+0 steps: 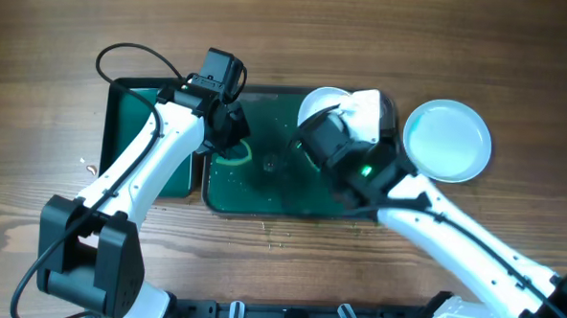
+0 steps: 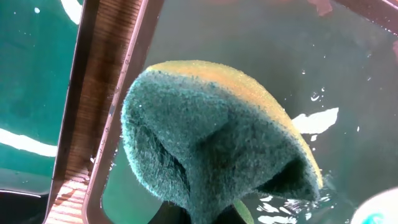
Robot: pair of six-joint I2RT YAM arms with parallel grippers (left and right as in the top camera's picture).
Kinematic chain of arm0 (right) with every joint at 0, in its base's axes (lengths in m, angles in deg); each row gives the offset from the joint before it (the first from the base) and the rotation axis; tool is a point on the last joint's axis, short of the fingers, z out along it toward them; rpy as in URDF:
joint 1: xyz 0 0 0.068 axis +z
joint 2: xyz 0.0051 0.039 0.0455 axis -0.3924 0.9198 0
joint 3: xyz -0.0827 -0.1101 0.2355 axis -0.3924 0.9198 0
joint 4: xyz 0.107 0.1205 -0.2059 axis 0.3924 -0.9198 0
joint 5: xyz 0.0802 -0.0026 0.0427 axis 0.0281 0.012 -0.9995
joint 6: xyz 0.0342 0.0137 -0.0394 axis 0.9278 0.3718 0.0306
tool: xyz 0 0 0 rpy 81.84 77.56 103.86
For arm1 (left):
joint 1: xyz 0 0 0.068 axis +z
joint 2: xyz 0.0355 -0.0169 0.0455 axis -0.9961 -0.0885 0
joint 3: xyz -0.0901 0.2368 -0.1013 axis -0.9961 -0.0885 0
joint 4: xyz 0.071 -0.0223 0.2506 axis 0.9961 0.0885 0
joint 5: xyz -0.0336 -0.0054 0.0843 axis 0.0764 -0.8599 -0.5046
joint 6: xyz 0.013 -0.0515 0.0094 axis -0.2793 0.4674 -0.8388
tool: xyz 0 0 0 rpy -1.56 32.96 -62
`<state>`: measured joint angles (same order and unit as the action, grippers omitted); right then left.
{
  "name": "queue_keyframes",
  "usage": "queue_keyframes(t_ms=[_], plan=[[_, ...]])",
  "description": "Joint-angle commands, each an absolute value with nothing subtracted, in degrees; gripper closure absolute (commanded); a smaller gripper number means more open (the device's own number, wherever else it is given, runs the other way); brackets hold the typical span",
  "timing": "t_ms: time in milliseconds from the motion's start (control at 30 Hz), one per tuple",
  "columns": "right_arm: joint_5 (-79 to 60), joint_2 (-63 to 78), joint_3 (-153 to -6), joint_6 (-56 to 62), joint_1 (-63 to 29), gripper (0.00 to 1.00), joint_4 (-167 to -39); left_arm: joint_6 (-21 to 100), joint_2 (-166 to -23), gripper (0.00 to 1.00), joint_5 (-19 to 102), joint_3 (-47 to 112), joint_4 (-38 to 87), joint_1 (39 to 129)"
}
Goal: Clean dirty plates on tray and stack at the side
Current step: 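Lift the scrubbed plate with the right gripper and carry it right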
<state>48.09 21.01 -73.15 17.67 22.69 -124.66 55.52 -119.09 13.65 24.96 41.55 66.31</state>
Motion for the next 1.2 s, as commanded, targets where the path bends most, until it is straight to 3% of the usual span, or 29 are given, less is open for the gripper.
queue_keyframes(t_ms=[0,300,600,867,1167], plan=[[62.17,19.87,-73.13,19.25,27.35,0.95,-126.12,54.45,-119.11,0.96,14.13,24.67,41.44,66.29],[73.25,19.85,-73.13,19.09,31.22,0.96,-129.42,54.45,-119.11,0.96,14.13,24.67,41.41,66.29],[74.48,19.85,-73.13,17.45,31.22,0.96,-129.42,54.47,-119.11,0.96,14.13,24.67,41.44,66.29],[73.10,19.87,-73.13,14.46,31.44,0.96,-128.75,54.45,-119.11,0.96,14.19,24.67,41.68,66.29],[62.34,19.87,-73.13,12.93,31.42,0.96,-124.77,54.45,-119.11,0.96,14.17,24.67,41.66,66.29]])
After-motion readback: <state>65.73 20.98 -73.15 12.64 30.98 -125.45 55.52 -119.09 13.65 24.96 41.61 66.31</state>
